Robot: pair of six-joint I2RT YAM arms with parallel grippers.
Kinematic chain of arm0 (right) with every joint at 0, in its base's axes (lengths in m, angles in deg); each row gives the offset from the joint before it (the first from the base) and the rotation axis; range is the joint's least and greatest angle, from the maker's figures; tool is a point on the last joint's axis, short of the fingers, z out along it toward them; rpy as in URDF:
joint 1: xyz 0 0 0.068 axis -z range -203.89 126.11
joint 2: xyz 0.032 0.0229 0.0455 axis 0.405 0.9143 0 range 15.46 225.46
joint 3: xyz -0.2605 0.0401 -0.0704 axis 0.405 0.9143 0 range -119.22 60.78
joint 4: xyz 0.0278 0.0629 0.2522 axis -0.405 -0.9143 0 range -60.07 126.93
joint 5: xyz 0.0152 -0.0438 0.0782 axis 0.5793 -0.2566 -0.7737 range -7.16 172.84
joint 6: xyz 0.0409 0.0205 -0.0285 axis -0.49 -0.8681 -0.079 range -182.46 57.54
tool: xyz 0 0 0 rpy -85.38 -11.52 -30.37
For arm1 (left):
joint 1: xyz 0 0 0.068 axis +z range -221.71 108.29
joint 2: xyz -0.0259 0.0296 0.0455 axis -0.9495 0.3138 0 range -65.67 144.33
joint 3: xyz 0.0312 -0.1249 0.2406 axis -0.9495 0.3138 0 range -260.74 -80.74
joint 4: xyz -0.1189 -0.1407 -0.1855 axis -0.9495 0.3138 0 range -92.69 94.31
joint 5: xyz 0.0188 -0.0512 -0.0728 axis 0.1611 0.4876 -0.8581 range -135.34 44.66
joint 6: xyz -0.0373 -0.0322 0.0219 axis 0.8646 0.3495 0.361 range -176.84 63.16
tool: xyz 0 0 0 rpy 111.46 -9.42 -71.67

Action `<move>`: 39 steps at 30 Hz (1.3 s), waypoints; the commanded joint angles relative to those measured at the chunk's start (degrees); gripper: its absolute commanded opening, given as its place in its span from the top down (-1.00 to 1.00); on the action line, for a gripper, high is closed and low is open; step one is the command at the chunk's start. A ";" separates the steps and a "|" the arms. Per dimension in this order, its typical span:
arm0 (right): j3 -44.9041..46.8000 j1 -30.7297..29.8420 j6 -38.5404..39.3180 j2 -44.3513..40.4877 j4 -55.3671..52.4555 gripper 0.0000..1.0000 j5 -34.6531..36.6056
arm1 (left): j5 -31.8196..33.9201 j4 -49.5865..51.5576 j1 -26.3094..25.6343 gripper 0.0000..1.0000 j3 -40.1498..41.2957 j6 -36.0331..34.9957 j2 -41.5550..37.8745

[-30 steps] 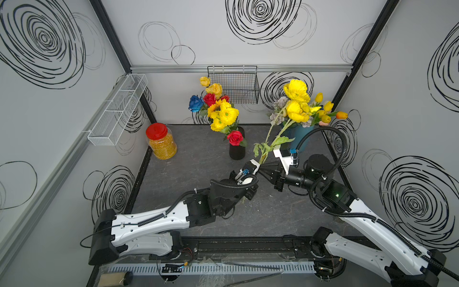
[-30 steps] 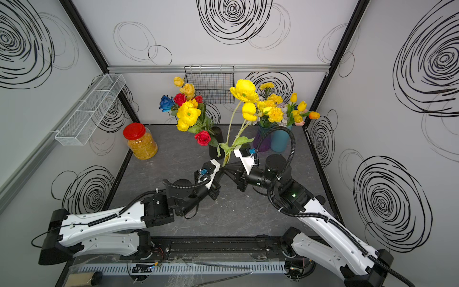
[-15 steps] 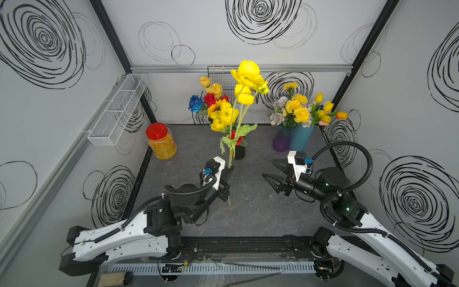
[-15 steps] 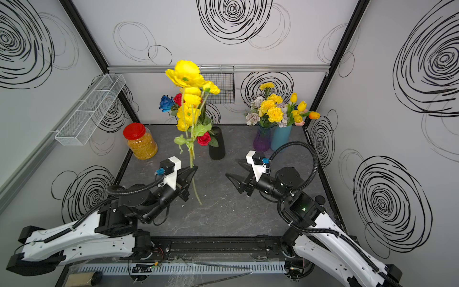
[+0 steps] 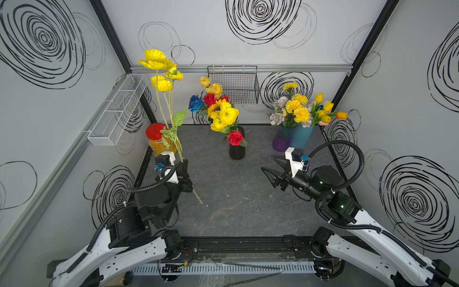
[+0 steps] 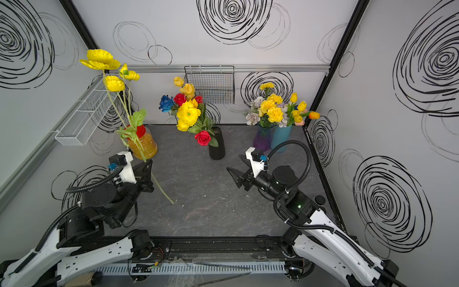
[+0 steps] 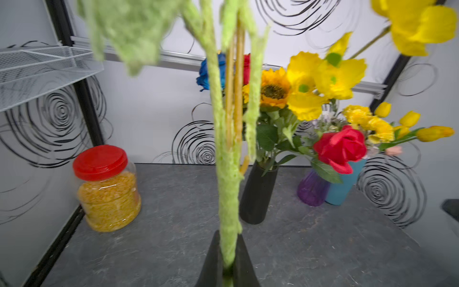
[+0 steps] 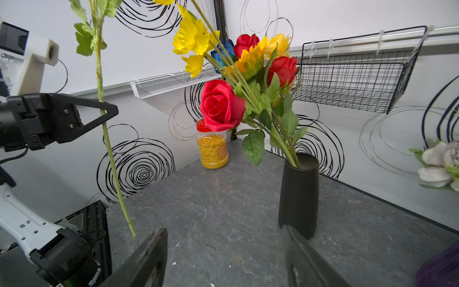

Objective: Pick out yellow flowers from the vase
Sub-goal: Pick up the flower from the vase, then place the flower at the center of the board.

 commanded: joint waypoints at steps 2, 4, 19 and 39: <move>-0.02 -0.20 0.45 -0.51 1.15 -0.66 2.44 | -21.97 5.81 22.60 1.00 -0.32 5.41 6.54; -0.06 -0.21 0.44 -0.94 0.83 -0.71 3.31 | -35.96 4.77 36.50 1.00 1.69 5.53 8.42; 1.58 0.03 -0.14 -4.13 0.76 -0.87 8.41 | -54.22 -0.24 48.91 1.00 5.86 4.14 27.40; 3.37 0.13 -0.43 -6.07 -0.52 -0.90 12.01 | -49.08 -1.12 48.48 1.00 2.65 0.81 52.46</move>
